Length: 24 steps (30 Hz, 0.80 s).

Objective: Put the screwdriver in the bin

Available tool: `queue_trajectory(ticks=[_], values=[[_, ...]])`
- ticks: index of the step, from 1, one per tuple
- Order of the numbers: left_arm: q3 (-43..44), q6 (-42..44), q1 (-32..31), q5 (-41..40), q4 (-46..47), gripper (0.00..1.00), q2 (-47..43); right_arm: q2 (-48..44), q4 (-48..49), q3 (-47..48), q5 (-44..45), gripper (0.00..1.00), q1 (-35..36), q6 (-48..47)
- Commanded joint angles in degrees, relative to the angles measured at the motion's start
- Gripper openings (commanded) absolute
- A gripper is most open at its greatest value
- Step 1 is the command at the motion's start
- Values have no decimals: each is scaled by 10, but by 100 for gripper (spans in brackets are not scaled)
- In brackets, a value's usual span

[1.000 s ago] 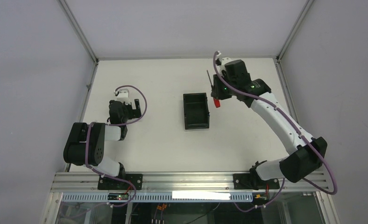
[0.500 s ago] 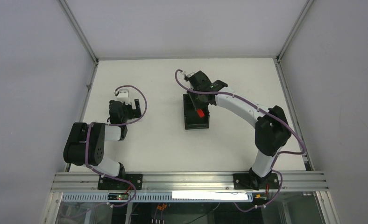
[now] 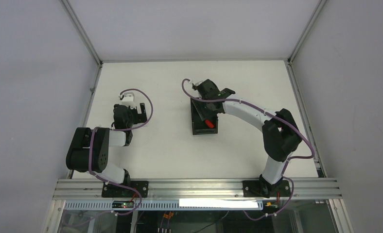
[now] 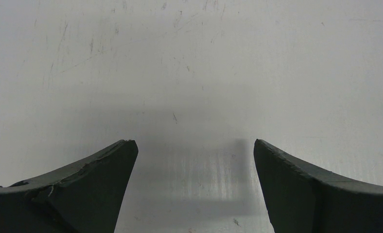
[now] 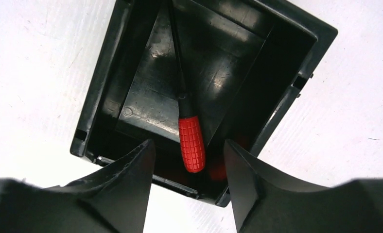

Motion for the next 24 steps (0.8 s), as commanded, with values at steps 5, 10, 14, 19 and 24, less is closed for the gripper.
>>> queue_trajectory(ticks=[5,10,14,19,24], values=[[-1,-1,3,9,15,99,-14,-55,18,41,13,67,6,14],[-1,-1,3,9,15,99,-14,-93,-17,45,97,93,-27,64],[-1,-1,3,9,15,99,-14,-140,-18,-13,84,99,-119,104],[-1,-1,3,9,15,99,-14,-201,34,-103,11,99,-279,108],[-1,-1,3,9,16,99,-14,-220,30,-131,29,99,-376,95]])
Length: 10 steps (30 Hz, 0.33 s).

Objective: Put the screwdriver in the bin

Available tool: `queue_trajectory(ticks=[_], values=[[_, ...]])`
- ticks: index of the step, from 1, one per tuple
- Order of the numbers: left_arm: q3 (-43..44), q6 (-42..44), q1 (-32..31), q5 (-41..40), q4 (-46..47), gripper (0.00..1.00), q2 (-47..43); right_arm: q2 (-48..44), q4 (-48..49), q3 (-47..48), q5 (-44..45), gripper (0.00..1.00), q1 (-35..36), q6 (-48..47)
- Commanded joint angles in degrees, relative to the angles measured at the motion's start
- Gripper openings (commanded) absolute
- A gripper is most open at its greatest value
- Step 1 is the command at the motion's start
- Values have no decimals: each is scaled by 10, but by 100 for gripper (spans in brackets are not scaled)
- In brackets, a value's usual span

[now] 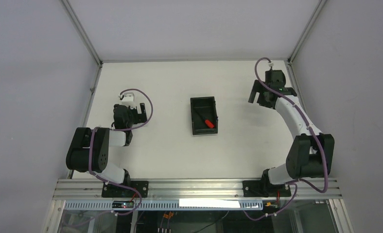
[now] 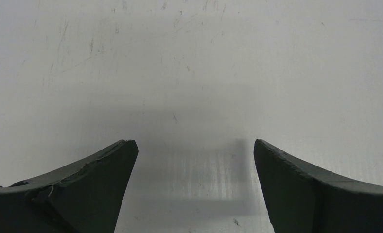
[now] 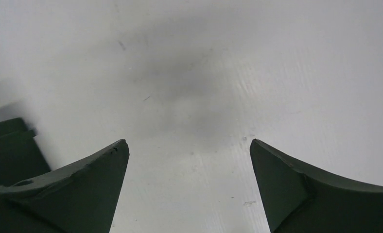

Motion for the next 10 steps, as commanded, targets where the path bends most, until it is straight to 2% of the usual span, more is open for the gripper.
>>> queue_trajectory(ticks=[1,10], values=[[-1,-1,3,9,16,99,-14,-39,19,-17,14,99,-38,0],[-1,-1,3,9,15,99,-14,-84,49,-37,17,99,-43,-10]])
